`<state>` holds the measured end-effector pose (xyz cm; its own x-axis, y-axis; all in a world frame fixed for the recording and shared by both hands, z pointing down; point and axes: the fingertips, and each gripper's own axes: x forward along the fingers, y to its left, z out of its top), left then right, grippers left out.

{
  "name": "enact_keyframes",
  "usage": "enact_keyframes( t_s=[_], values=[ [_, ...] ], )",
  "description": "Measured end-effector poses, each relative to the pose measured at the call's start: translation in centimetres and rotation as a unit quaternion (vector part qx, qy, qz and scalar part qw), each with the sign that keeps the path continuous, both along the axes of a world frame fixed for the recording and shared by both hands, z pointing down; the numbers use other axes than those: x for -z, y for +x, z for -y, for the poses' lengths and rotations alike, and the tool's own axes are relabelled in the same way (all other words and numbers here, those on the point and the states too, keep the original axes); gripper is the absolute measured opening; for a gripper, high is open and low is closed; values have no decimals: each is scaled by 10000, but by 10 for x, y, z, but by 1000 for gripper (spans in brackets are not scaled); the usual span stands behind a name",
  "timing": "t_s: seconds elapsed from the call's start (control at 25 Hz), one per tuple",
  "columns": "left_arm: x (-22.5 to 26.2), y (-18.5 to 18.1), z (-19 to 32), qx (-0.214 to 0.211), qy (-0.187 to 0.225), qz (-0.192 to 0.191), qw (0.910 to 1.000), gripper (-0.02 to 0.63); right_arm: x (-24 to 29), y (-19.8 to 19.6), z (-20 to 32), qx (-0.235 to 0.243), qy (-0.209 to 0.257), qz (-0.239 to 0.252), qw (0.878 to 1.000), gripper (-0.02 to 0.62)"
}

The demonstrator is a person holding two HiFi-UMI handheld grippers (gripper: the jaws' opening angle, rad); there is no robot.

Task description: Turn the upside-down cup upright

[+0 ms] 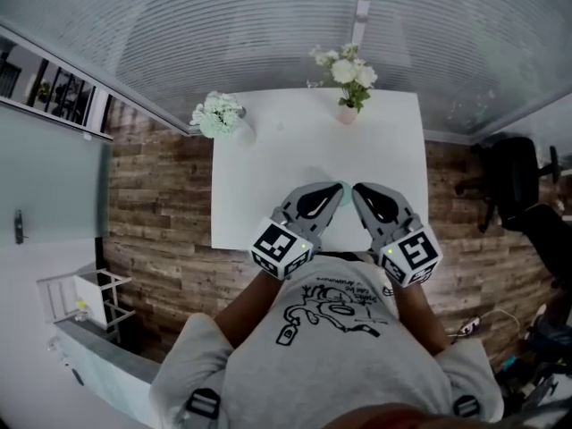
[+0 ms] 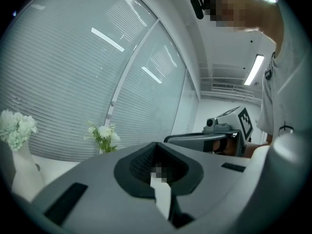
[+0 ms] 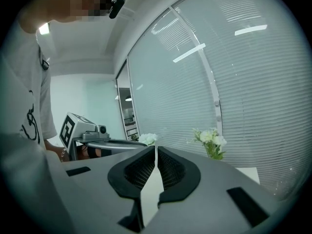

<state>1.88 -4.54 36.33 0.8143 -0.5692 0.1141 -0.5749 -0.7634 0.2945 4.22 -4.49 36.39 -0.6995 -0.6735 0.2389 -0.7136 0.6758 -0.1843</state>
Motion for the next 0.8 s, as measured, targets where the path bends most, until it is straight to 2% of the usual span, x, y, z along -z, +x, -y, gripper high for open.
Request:
enact_keyframes(
  t_s=[0.2, 0.8],
  values=[
    [10, 2, -1, -34, 55, -31, 10000, 2, 13, -1, 4, 22, 193, 46, 9998, 43],
    [25, 5, 12, 16, 147, -67, 9999, 2, 31, 4, 16, -64, 298, 89, 9995, 40]
  ],
)
